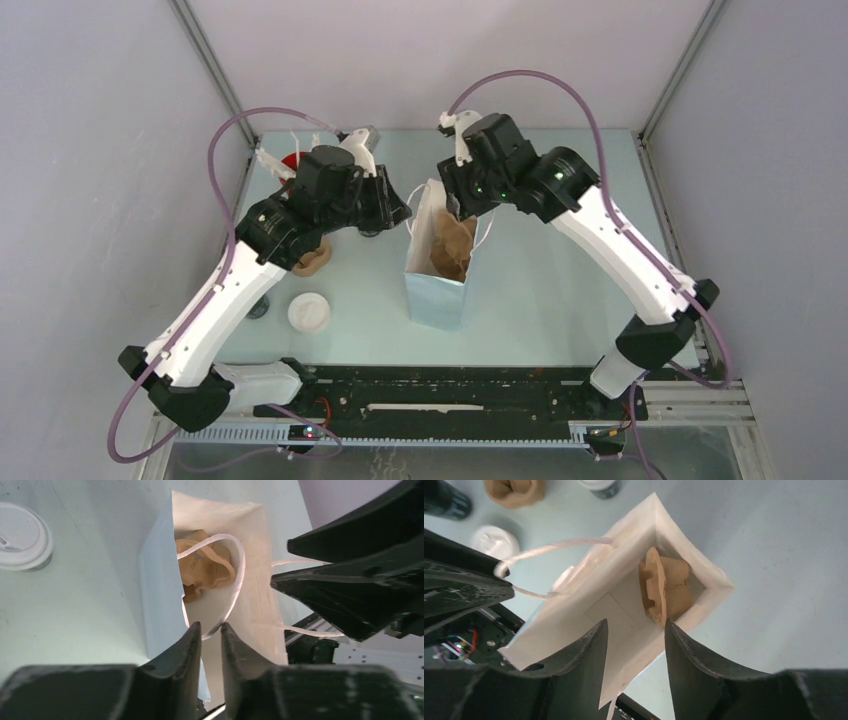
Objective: Pack the takeout coffee
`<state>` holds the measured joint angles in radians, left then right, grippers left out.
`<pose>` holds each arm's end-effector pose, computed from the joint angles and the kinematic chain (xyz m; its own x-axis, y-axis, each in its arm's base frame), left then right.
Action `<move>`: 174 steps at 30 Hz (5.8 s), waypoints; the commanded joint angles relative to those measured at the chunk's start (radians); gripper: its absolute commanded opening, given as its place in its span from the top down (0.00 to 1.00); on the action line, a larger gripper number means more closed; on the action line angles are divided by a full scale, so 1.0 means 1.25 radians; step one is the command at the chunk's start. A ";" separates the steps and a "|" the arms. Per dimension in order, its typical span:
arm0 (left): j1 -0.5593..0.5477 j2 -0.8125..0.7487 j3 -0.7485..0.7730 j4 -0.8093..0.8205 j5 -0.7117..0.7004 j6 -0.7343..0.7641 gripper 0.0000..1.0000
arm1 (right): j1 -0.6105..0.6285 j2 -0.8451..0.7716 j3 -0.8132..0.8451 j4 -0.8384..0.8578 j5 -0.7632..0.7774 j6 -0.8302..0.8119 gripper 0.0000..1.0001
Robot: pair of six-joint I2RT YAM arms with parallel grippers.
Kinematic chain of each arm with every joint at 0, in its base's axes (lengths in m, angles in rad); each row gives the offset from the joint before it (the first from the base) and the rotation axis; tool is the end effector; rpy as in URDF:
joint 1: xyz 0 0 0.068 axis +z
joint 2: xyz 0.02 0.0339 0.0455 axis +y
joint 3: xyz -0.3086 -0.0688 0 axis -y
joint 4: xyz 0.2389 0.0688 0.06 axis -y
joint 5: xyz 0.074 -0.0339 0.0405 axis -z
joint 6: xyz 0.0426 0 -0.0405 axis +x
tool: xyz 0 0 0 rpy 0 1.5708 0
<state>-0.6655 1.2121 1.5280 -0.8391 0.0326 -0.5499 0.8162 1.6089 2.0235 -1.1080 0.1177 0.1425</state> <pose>0.1731 -0.1376 0.4755 -0.6692 -0.1387 -0.7300 0.3397 0.8167 -0.4666 0.2199 0.2266 0.4987 -0.5273 -0.3550 -0.7719 -0.5928 0.8046 0.0349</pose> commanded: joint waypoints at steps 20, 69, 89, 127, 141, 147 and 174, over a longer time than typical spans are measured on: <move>0.000 -0.096 -0.176 0.178 -0.014 -0.053 1.00 | 0.003 0.091 -0.142 0.102 0.085 -0.182 0.55; 0.000 -0.152 -0.270 0.239 -0.009 0.014 1.00 | -0.028 0.068 -0.218 0.003 -0.538 -0.556 1.00; 0.001 -0.173 -0.305 0.245 -0.024 -0.003 1.00 | 0.064 -0.071 -0.328 0.290 0.018 -0.429 0.24; 0.000 -0.105 -0.214 0.222 0.027 -0.112 1.00 | 0.101 -0.286 -0.314 0.059 0.278 0.398 0.69; -0.006 -0.023 -0.161 0.314 0.133 -0.174 0.76 | -0.288 -0.297 -0.355 0.289 -0.204 0.052 1.00; -0.013 -0.035 -0.148 0.308 0.163 -0.151 0.43 | -0.477 -0.276 -0.395 0.271 -0.467 0.004 1.00; -0.011 -0.233 -0.122 0.031 -0.147 0.022 0.03 | -0.212 -0.278 0.094 -0.295 0.193 0.142 0.14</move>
<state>-0.6769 1.0264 1.3121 -0.7197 0.0162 -0.5762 0.4221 1.2476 2.0190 -1.3708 0.1909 0.2379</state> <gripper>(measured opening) 0.955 0.858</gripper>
